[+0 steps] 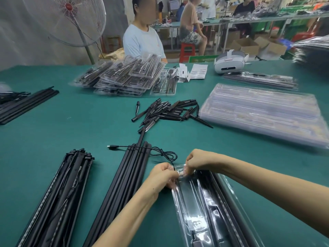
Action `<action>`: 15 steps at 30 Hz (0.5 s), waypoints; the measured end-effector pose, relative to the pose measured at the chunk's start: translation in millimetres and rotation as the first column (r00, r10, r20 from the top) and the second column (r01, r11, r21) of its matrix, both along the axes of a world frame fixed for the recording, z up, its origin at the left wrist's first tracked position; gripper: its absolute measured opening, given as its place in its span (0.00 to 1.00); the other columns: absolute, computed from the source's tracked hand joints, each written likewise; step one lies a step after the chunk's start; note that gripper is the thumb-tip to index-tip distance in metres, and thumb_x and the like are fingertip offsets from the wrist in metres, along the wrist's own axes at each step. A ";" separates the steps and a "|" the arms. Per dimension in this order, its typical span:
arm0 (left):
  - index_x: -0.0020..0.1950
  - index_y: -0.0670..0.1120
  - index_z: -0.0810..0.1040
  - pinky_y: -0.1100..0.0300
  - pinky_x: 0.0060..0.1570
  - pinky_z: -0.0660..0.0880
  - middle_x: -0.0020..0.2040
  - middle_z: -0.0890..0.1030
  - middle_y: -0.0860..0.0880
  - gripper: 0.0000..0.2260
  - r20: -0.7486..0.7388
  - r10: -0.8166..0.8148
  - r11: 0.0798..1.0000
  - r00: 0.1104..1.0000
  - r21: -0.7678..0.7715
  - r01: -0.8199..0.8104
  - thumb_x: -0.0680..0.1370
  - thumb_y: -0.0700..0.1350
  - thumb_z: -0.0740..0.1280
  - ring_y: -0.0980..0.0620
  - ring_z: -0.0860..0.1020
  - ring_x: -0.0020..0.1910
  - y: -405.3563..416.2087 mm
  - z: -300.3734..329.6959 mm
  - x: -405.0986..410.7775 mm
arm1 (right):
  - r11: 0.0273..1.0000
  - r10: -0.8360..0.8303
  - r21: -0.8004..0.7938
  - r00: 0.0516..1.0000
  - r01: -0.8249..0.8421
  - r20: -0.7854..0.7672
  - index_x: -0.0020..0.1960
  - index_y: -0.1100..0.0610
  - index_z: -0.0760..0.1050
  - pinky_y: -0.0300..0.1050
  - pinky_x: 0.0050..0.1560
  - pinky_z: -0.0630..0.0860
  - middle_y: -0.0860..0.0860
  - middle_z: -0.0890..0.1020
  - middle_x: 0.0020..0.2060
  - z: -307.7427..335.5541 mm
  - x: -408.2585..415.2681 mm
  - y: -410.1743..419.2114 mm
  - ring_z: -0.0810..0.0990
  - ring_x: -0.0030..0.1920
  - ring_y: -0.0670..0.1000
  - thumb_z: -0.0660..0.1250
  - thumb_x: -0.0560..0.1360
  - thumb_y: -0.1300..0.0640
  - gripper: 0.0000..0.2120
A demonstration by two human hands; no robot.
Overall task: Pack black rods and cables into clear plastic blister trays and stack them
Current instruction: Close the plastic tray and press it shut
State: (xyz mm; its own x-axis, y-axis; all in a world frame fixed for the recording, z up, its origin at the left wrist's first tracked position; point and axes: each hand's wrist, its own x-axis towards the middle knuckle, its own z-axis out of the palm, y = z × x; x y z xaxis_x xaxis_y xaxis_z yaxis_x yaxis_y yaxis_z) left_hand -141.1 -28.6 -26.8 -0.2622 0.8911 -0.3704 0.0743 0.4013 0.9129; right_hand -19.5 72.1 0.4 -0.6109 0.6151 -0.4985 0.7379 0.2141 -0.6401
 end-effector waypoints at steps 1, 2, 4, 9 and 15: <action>0.34 0.45 0.66 0.67 0.24 0.68 0.30 0.72 0.47 0.13 -0.001 -0.005 1.000 1.000 0.001 0.005 0.73 0.32 0.65 0.56 0.73 0.21 -0.4 0.0 -0.2 | 1.000 -0.006 -0.013 1.000 0.006 -0.019 0.39 0.59 0.77 0.43 0.40 0.65 0.55 0.74 0.34 -0.6 1.8 0.6 0.70 0.37 0.51 0.69 0.68 0.66 0.04; 0.35 0.44 0.66 0.67 0.24 0.68 0.30 0.73 0.47 0.12 0.003 -0.015 1.000 1.000 0.001 0.015 0.73 0.32 0.65 0.56 0.73 0.22 -0.5 0.2 -0.7 | 0.999 0.000 -0.033 0.999 -0.001 -0.049 0.38 0.59 0.78 0.41 0.40 0.67 0.54 0.76 0.33 -1.1 4.8 2.1 0.71 0.36 0.50 0.70 0.69 0.66 0.04; 0.36 0.44 0.68 0.68 0.25 0.69 0.30 0.74 0.48 0.11 0.017 -0.043 0.999 0.999 -0.002 0.043 0.74 0.34 0.66 0.55 0.76 0.24 -0.5 1.2 -2.6 | 0.996 0.022 -0.079 0.992 -0.031 -0.121 0.36 0.57 0.79 0.38 0.40 0.70 0.51 0.78 0.31 -1.5 11.7 5.0 0.74 0.33 0.46 0.71 0.71 0.64 0.06; 0.39 0.44 0.70 0.67 0.30 0.71 0.33 0.76 0.48 0.07 0.034 -0.072 0.997 0.997 -0.002 0.072 0.75 0.36 0.66 0.55 0.76 0.27 -0.9 3.3 -4.1 | 0.990 0.009 -0.135 0.978 -0.038 -0.207 0.40 0.57 0.80 0.31 0.37 0.72 0.49 0.79 0.32 -3.1 13.2 3.8 0.74 0.33 0.44 0.72 0.73 0.59 0.04; 0.37 0.44 0.71 0.67 0.28 0.71 0.31 0.75 0.49 0.08 0.011 -0.067 0.997 0.998 -0.031 0.067 0.74 0.36 0.65 0.57 0.74 0.26 -2.0 6.6 -2.8 | 0.992 0.121 -0.034 0.985 -0.125 -0.120 0.40 0.52 0.79 0.38 0.43 0.68 0.45 0.78 0.32 2.7 8.5 3.7 0.73 0.36 0.43 0.72 0.74 0.55 0.05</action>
State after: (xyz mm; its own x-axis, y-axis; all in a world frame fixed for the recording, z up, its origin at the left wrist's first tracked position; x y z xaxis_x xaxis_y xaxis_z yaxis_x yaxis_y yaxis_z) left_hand -143.9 -30.6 -20.2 -0.1985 0.8945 -0.4006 0.0927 0.4240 0.9009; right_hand -11.0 75.8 3.1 -0.7365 0.5121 -0.4419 0.6266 0.2704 -0.7310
